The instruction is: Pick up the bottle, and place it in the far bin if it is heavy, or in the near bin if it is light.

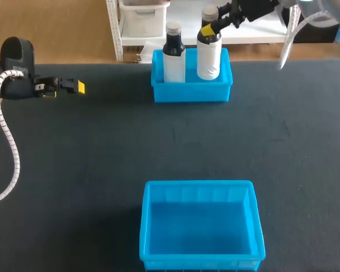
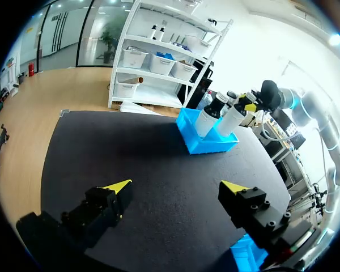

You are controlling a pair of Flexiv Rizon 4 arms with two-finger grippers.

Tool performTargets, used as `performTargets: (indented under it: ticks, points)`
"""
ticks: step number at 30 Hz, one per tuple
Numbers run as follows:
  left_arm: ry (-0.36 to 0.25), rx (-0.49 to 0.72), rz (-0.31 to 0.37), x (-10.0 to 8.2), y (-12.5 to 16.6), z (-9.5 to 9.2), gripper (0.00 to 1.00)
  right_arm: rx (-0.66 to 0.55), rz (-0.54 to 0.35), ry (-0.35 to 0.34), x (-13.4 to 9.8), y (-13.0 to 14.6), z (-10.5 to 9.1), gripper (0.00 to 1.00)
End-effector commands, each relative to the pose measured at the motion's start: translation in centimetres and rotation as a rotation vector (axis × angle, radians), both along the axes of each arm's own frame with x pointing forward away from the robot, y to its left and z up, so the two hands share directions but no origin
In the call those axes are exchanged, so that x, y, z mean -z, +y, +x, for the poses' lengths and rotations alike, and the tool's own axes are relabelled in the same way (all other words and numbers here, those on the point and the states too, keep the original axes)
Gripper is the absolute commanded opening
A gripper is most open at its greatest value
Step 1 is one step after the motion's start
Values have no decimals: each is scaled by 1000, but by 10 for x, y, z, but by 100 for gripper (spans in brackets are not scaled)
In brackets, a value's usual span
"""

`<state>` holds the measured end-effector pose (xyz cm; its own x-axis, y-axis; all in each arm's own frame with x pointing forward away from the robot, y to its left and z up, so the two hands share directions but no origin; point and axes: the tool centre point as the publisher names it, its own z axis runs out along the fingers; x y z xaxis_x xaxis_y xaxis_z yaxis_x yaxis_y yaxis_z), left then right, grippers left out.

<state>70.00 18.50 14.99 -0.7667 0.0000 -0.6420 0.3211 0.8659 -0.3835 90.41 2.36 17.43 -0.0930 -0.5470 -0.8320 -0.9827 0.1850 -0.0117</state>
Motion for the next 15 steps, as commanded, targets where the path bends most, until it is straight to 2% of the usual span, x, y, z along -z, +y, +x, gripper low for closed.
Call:
performTargets:
  ticks: [1,15]
  points:
    - [0,0,0,0,0,0,100,-20,7,15,4,3,13,0]
    - [0,0,0,0,0,0,100,-26,21,27,21,5,22,0]
